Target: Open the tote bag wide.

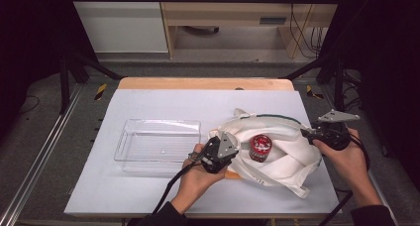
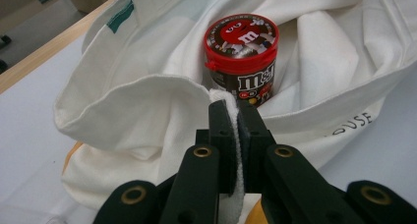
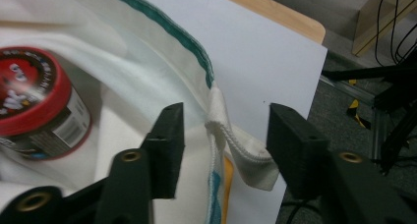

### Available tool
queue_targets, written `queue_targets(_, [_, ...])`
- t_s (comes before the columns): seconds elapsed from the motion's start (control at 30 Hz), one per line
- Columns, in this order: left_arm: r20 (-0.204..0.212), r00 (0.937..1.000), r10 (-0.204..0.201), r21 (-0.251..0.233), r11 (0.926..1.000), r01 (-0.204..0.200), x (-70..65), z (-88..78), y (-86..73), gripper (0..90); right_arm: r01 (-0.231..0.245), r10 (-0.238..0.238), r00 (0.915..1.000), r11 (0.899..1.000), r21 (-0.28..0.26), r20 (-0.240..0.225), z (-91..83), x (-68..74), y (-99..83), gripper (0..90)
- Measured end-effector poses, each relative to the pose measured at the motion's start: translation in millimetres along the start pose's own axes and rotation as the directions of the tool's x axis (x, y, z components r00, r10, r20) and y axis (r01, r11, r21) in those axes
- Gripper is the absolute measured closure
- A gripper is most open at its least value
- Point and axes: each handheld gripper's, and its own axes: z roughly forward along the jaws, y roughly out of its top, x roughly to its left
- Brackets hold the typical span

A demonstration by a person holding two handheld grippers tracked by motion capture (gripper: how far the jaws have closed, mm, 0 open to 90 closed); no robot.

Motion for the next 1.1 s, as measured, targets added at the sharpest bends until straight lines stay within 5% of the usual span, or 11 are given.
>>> queue_targets(0.13, [-0.005,1.0000,0.004,0.001,1.0000,-0.004,-2.8,-2.7,-4.8,87.2,0.012,-0.012,0.9999,0.999,0.038,-0.003,8.3,-0.5,-3.9,76.0])
queue_targets(0.23, [-0.007,1.0000,0.004,0.004,1.0000,-0.004,-4.2,-6.4,-10.9,87.2,0.017,-0.017,0.9998,0.998,0.054,-0.004,11.3,-1.1,-6.0,81.6])
queue_targets(0.57, [-0.010,0.9998,-0.018,0.016,0.9997,0.018,-7.8,-14.4,-29.3,87.3,0.019,-0.022,0.9994,0.991,0.134,0.027,39.0,0.1,-17.2,82.4])
queue_targets(0.97, [-0.025,0.9995,-0.021,0.029,0.9993,0.021,-10.9,-19.0,-41.1,87.5,0.020,-0.030,0.9949,0.994,0.110,0.096,36.6,-8.7,-5.7,82.5])
queue_targets(1.1, [-0.022,0.9993,-0.031,0.030,0.9991,0.031,-12.0,-18.4,-46.9,87.6,0.017,-0.032,0.9945,0.988,0.151,0.100,47.1,-8.8,-9.1,82.4])
